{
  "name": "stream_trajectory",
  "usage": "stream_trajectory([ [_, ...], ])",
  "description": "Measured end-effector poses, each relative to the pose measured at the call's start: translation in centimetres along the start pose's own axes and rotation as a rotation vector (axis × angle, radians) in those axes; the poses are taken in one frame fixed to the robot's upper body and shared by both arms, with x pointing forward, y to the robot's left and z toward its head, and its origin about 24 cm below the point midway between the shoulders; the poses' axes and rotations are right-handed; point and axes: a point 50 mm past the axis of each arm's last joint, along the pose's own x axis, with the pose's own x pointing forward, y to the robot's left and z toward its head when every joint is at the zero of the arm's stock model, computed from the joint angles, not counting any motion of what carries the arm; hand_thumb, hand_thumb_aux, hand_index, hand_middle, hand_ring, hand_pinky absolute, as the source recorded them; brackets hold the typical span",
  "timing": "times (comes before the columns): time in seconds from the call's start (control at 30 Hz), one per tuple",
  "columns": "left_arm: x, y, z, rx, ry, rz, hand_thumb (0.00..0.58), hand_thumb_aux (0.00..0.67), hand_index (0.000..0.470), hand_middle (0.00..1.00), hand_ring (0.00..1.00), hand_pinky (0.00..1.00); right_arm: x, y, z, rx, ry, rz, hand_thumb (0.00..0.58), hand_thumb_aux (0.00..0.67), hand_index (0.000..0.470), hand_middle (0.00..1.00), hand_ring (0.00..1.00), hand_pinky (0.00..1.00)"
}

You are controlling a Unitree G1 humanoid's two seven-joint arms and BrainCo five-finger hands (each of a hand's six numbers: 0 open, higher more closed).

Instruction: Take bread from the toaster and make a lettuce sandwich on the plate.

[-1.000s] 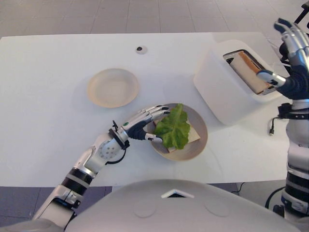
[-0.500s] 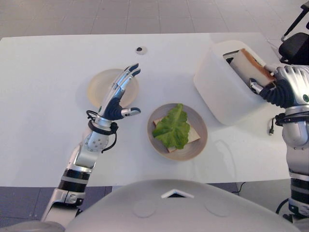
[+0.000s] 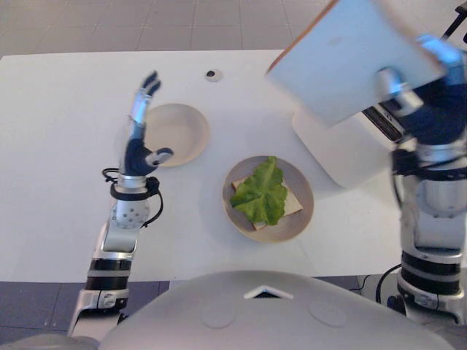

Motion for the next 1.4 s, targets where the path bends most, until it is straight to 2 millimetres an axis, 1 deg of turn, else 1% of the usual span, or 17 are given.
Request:
stream_trajectory([
  [0.03,0.0,0.1,0.1,-0.001,-0.013,0.003,0.0,0.0,0.0,0.0,0.0,0.0,-0.3,0.6,-1.4,0.079,0.071,0.074,0.58,0.67,0.47,1.0,1.0,1.0],
  [0.13,0.2,-0.2,0.5,-0.001,-0.049,-0.024,0.0,0.0,0.0,0.0,0.0,0.0,-1.3,1.5,-4.1,0.254,0.196,0.261,0.58,0.67,0.47,1.0,1.0,1.0],
  [0.23,0.5,-0.9,0.9,0.02,-0.101,-0.094,0.0,0.0,0.0,0.0,0.0,0.0,-2.2,1.4,-6.0,0.317,0.301,0.407,0.58,0.67,0.47,1.0,1.0,1.0],
  [0.3,0.7,-1.4,0.9,0.027,-0.126,-0.146,0.0,0.0,0.0,0.0,0.0,0.0,-1.9,1.0,-6.9,0.324,0.342,0.464,0.58,0.67,0.47,1.0,1.0,1.0],
  [0.43,0.2,-3.3,0.7,0.023,-0.153,-0.314,0.0,0.0,0.0,0.0,0.0,0.0,-0.1,0.8,-7.5,0.277,0.369,0.577,0.58,0.67,0.47,1.0,1.0,1.0],
  [0.47,-0.6,-4.7,0.9,0.027,-0.18,-0.424,0.0,0.0,0.0,0.0,0.0,0.0,0.3,1.2,-7.9,0.251,0.395,0.643,0.58,0.67,0.47,1.0,1.0,1.0],
  [0.6,-2.5,-7.6,1.9,0.029,-0.267,-0.671,0.0,0.0,0.0,0.0,0.0,0.0,0.4,2.4,-9.4,0.158,0.496,0.763,0.58,0.67,0.47,1.0,1.0,1.0],
  [0.73,-4.2,-9.6,3.1,0.003,-0.34,-0.861,0.0,0.0,0.0,0.0,0.0,0.0,0.3,3.1,-9.7,0.069,0.5,0.824,0.58,0.67,0.47,1.0,1.0,1.0],
  [0.93,-6.6,-9.7,3.2,0.003,-0.337,-1.069,0.0,0.0,0.0,0.0,0.0,0.0,0.1,2.9,-10.4,-0.029,0.515,0.808,0.58,0.67,0.47,1.0,1.0,1.0],
  [0.97,-7.1,-9.8,3.0,-0.002,-0.321,-1.098,0.0,0.0,0.0,0.0,0.0,0.0,0.1,2.9,-10.4,-0.04,0.514,0.801,0.52,0.455,0.319,1.0,1.0,1.0],
  [1.0,-7.4,-10.0,2.9,-0.008,-0.303,-1.114,0.0,0.0,0.0,0.0,0.0,0.0,0.2,3.0,-10.5,-0.048,0.515,0.789,0.343,0.242,0.17,1.0,1.0,1.0],
  [1.03,-7.7,-10.1,2.7,-0.017,-0.289,-1.128,0.0,0.0,0.0,0.0,0.0,0.0,0.2,3.0,-10.6,-0.057,0.512,0.776,0.0,0.0,0.0,1.0,1.0,1.0],
  [1.07,-7.9,-10.2,2.6,-0.032,-0.274,-1.134,0.0,0.0,0.0,0.0,0.0,0.0,0.3,2.7,-10.6,-0.063,0.51,0.744,0.0,0.0,0.0,0.28,0.28,0.28],
  [1.1,-8.0,-10.3,2.5,-0.042,-0.263,-1.14,0.0,0.0,0.0,0.0,0.0,0.0,0.4,2.6,-10.6,-0.071,0.504,0.726,0.0,0.0,0.0,0.0,0.0,0.0],
  [1.23,-7.9,-11.3,2.1,-0.067,-0.253,-1.143,0.0,0.0,0.0,0.0,0.0,0.0,1.5,1.6,-9.6,-0.187,0.379,0.548,0.0,0.0,0.0,0.0,0.0,0.0],
  [1.33,-8.3,-11.9,2.3,-0.093,-0.236,-1.156,0.0,0.0,0.0,0.0,0.0,0.0,3.2,0.4,-7.5,-0.364,0.217,0.341,0.0,0.0,0.0,0.0,0.0,0.0],
  [1.4,-8.4,-12.0,2.3,-0.098,-0.234,-1.158,0.0,0.0,0.0,0.0,0.0,0.0,3.7,-0.8,-6.5,-0.499,0.155,0.194,0.0,0.0,0.0,0.0,0.0,0.0],
])
